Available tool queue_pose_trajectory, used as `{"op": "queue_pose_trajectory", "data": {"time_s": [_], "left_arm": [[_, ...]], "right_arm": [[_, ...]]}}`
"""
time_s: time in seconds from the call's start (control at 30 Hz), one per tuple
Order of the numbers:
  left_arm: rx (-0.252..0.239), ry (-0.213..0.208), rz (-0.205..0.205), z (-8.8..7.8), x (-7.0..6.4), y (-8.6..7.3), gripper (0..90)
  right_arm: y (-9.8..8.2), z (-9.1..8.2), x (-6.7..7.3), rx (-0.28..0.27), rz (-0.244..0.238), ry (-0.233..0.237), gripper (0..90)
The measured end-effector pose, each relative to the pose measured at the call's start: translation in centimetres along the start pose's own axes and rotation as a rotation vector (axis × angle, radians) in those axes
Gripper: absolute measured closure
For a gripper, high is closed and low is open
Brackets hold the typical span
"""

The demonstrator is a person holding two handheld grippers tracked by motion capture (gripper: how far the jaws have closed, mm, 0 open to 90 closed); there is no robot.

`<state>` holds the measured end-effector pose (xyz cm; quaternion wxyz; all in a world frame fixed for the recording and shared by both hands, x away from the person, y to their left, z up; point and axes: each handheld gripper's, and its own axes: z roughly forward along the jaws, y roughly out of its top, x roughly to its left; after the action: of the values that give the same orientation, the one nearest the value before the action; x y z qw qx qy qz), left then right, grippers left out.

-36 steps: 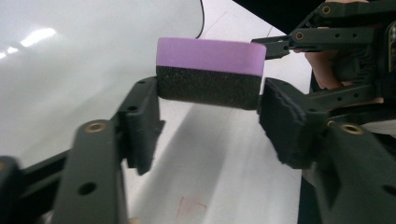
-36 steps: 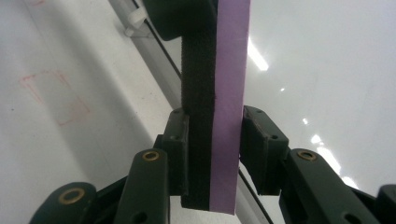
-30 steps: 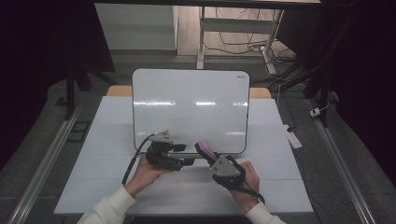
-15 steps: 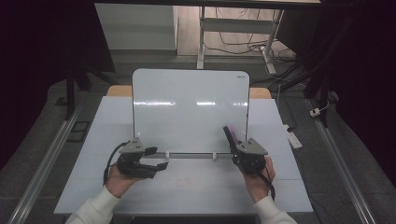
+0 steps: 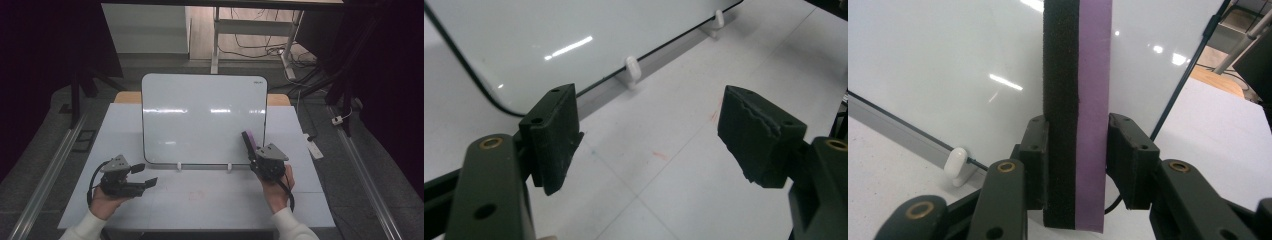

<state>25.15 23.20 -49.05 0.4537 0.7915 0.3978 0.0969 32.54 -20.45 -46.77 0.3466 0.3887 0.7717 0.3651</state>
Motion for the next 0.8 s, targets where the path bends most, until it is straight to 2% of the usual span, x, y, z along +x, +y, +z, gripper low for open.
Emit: {"op": "queue_pose_trajectory", "data": {"time_s": [0.1,0.3,0.6,0.73,0.8], "left_arm": [[0.0,0.006,-0.009,-0.2,0.2,-0.4,25.5],[0.001,0.02,-0.023,-0.6,0.6,-1.0,25.5],[0.01,0.043,-0.042,-1.2,1.4,-2.1,25.5],[0.015,0.048,-0.049,-1.2,1.7,-2.5,25.5],[0.018,0.047,-0.046,-1.3,1.8,-2.6,25.5]], "right_arm": [[-0.1,0.0,-0.1,-0.002,0.005,0.016,57.7],[0.0,-0.8,-0.4,-0.041,0.003,0.037,48.1],[-1.6,-3.0,-1.5,-0.055,-0.034,0.163,41.1],[-2.7,-3.6,-2.4,-0.044,-0.01,0.228,40.3],[-3.4,-3.9,-2.7,-0.035,0.0,0.245,39.8]]}}
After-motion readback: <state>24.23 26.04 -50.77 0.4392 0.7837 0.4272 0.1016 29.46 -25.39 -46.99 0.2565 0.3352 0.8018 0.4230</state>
